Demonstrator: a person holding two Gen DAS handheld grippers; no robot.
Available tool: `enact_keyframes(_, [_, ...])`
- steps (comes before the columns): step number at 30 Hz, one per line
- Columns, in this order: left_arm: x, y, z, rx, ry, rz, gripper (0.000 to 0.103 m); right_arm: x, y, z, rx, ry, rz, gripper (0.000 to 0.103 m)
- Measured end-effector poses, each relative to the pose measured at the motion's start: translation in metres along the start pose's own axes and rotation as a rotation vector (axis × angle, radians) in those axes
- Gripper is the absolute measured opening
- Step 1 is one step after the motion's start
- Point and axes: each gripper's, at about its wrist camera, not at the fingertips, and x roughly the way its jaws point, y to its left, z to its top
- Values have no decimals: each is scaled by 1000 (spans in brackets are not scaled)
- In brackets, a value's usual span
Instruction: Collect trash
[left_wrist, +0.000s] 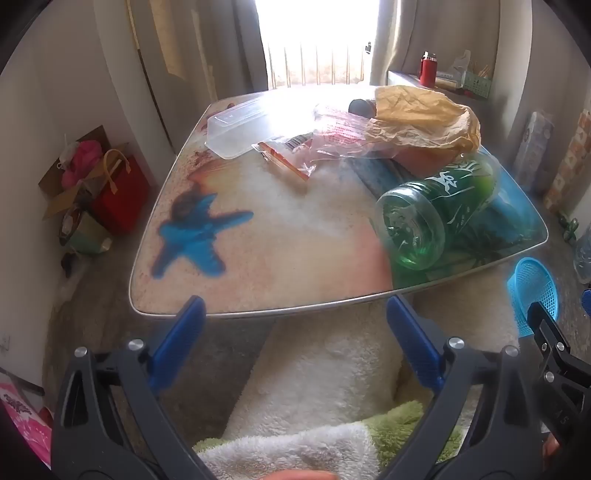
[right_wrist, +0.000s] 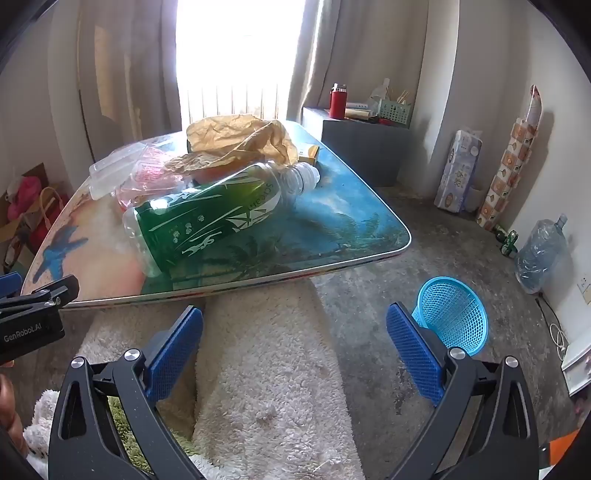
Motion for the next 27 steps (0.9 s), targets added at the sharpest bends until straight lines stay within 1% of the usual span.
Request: enact_keyframes(27, [0, -1, -3, -1, 6, -1, 94, -2, -3, -1, -2, -4, 0, 97])
